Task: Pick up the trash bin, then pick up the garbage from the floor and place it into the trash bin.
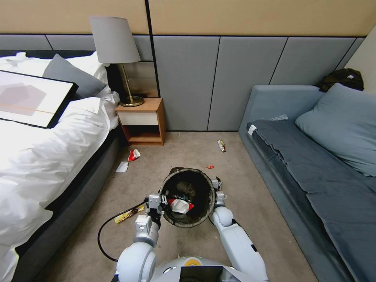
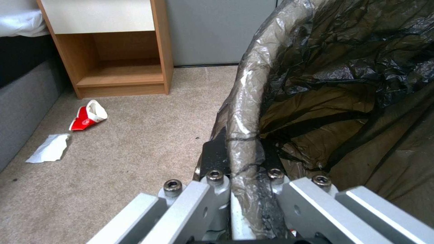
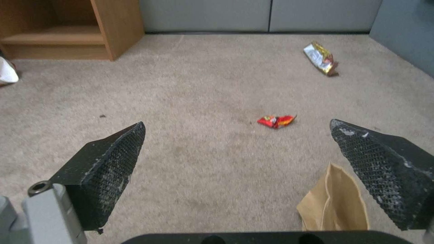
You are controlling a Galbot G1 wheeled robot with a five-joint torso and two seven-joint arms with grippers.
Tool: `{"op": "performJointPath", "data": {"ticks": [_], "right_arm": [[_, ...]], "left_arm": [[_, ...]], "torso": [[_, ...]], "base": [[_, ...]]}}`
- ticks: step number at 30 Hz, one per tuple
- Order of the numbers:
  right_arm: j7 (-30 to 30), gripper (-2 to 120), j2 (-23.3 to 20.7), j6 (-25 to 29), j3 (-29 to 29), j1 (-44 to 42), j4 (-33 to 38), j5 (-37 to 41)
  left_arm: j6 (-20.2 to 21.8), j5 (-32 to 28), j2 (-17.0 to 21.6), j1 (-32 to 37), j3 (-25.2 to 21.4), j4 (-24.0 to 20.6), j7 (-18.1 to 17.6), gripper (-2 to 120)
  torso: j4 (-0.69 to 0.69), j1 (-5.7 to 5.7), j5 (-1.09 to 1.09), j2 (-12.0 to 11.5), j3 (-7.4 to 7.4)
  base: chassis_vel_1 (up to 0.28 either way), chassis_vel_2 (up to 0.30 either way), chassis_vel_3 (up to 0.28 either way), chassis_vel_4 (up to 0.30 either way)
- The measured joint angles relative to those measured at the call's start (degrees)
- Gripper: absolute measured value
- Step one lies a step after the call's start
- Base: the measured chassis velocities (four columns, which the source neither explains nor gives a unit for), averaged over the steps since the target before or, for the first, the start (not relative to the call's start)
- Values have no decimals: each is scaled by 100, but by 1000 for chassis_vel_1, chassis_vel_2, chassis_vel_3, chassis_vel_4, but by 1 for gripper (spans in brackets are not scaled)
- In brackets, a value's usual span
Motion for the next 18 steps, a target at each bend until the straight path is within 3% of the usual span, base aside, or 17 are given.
{"op": "performJointPath", "data": {"ticks": [6, 9, 18], "right_arm": [[-36, 100, -10, 44, 62, 2, -55, -9], [-50, 100, -5, 70, 88, -24, -56, -27], [-73, 100, -5, 132, 188, -26, -131, -106]], "left_arm": [[-185, -5, 0, -37, -172, -13, 81, 0], [-582, -5, -3, -132, -553, -107, 153, 0], [-616, -40, 1, -134, -574, -108, 198, 0]], "torso": [[-1, 0, -2, 0, 0], [3, 0, 2, 0, -1], [0, 0, 0, 0, 0]], "base": [[0, 0, 0, 0], [0, 0, 0, 0], [0, 0, 0, 0]]}}
